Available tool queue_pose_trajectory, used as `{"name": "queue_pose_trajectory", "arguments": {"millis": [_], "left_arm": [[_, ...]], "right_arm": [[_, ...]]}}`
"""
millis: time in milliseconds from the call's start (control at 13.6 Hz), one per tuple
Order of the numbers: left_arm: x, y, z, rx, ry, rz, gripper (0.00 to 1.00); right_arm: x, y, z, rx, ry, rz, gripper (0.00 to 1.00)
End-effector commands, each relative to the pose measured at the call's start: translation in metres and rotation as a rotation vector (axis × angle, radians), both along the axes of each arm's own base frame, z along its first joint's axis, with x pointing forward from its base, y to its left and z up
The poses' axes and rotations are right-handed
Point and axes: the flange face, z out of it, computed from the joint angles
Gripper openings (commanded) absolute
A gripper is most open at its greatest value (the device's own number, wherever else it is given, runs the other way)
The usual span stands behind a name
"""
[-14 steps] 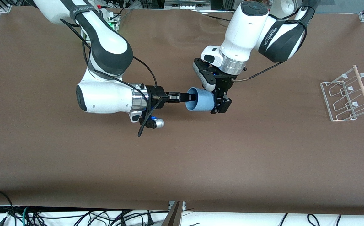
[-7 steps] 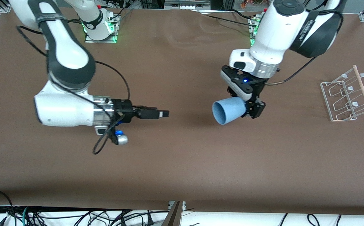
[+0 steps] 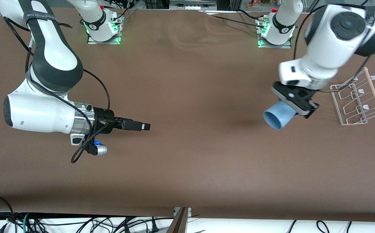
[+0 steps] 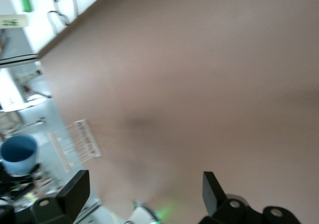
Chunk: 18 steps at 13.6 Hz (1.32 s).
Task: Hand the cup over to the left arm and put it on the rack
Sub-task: 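Carry the cup to the wire rack with the left gripper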
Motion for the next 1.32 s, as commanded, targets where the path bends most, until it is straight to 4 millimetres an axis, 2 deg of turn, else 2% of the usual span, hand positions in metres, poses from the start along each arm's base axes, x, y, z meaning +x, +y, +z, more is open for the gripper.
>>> {"name": "queue_pose_trajectory", "arguments": {"millis": [0, 147, 221, 368, 441, 515, 588, 735, 882, 1029, 1250], "left_arm": [[-0.013, 0.059, -0.009, 0.062, 0.139, 0.04, 0.0], [-0.024, 0.098, -0.019, 0.188, 0.259, 0.081, 0.0], [-0.029, 0.122, -0.026, 0.218, 0.319, 0.116, 0.0], [-0.04, 0.17, -0.044, 0.274, 0.426, 0.143, 0.0], [-0.047, 0.201, -0.051, 0.3, 0.473, 0.144, 0.0], [-0.054, 0.227, -0.057, 0.333, 0.512, 0.135, 0.0], [-0.061, 0.253, -0.068, 0.387, 0.552, 0.138, 0.0], [-0.071, 0.29, -0.099, 0.431, 0.631, 0.171, 0.0], [-0.077, 0.326, -0.125, 0.483, 0.698, 0.191, 0.0], [-0.087, 0.351, -0.137, 0.538, 0.765, 0.205, 0.0], [-0.1, 0.361, -0.148, 0.554, 0.864, 0.228, 0.0]], "right_arm": [[0.004, -0.029, 0.002, -0.088, -0.037, 0.026, 1.0], [0.005, -0.051, -0.004, -0.123, -0.04, 0.069, 1.0], [0.006, -0.069, -0.008, -0.16, -0.041, 0.104, 1.0], [0.007, -0.107, -0.015, -0.237, -0.074, 0.2, 1.0], [0.008, -0.117, -0.017, -0.282, -0.106, 0.251, 1.0], [0.007, -0.134, -0.002, -0.363, -0.156, 0.279, 1.0], [0.003, -0.142, 0.015, -0.443, -0.195, 0.301, 1.0], [-0.014, -0.154, 0.034, -0.548, -0.213, 0.308, 1.0], [-0.028, -0.187, 0.068, -0.613, -0.23, 0.253, 1.0], [-0.048, -0.215, 0.1, -0.662, -0.248, 0.195, 1.0], [-0.083, -0.245, 0.118, -0.704, -0.218, 0.151, 1.0]]}}
